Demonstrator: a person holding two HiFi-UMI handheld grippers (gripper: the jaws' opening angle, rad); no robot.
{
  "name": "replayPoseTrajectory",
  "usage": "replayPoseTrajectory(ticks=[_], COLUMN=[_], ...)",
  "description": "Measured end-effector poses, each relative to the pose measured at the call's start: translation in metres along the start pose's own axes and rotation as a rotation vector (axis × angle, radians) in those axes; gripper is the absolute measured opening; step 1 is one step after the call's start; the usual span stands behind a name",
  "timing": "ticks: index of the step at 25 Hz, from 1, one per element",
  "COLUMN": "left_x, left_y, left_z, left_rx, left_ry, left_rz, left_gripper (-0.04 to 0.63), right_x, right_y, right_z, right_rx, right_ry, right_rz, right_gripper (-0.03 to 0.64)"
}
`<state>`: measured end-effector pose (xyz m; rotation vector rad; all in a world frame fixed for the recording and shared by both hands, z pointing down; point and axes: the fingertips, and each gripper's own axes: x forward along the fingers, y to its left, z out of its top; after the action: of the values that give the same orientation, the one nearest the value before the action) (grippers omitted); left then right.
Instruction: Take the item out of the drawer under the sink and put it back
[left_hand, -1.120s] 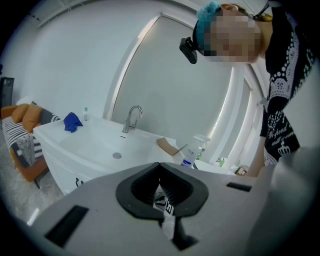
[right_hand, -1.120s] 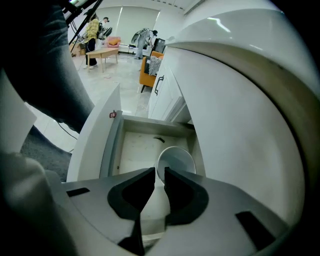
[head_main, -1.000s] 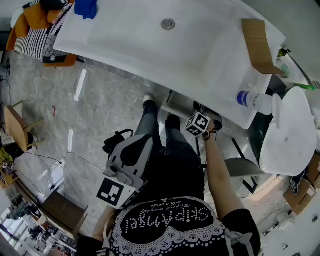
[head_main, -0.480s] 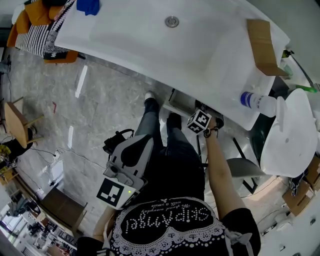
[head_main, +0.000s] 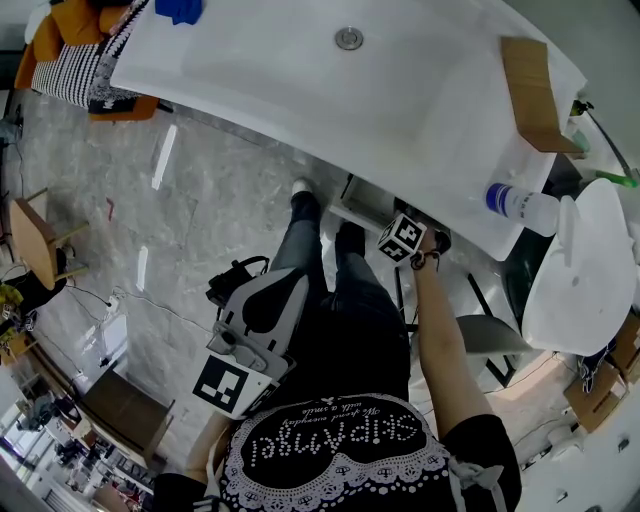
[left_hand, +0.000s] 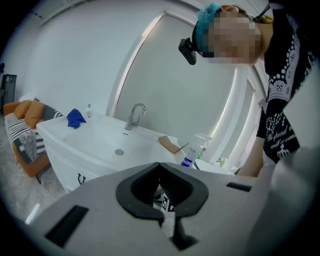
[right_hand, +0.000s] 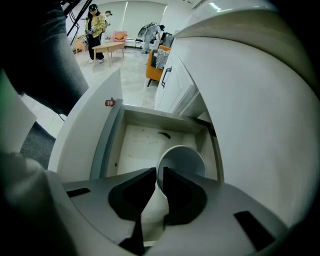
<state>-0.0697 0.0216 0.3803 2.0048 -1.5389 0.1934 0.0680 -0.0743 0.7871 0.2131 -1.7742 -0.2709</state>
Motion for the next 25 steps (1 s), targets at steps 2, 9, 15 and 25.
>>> replayPoseTrajectory(ticks=[2,9,15,25], left_x=[0.001,0.000,-0.002,-0.011], left_y=[0.000,-0.002,-0.005,-0.013], left_z=[0.000,0.001,0.002,0.005], left_rx=[0.001,0.004,0.011,0.027], left_ry=[-0.001,-0.008,-0.026,-0.081], left_rz=[-0.002,-0.012,-0.019,-0.034], left_gripper=[0.005,0.005,0.005,0.005], right_x=[0.000,-0.008,-0.020,-0.043], right_y=[0.000,0.008,0.019,0.028], right_z=[-0.001,0.004,0.009,0.021], right_rx=[-0.007,-0.003,0.005,-0.017], right_ry=[-0.002,-0.027,-0.058,-0.104], right_rz=[0.001,0.026,0.036,0.014], right_gripper=[0.035,0.026,0.026,0.026])
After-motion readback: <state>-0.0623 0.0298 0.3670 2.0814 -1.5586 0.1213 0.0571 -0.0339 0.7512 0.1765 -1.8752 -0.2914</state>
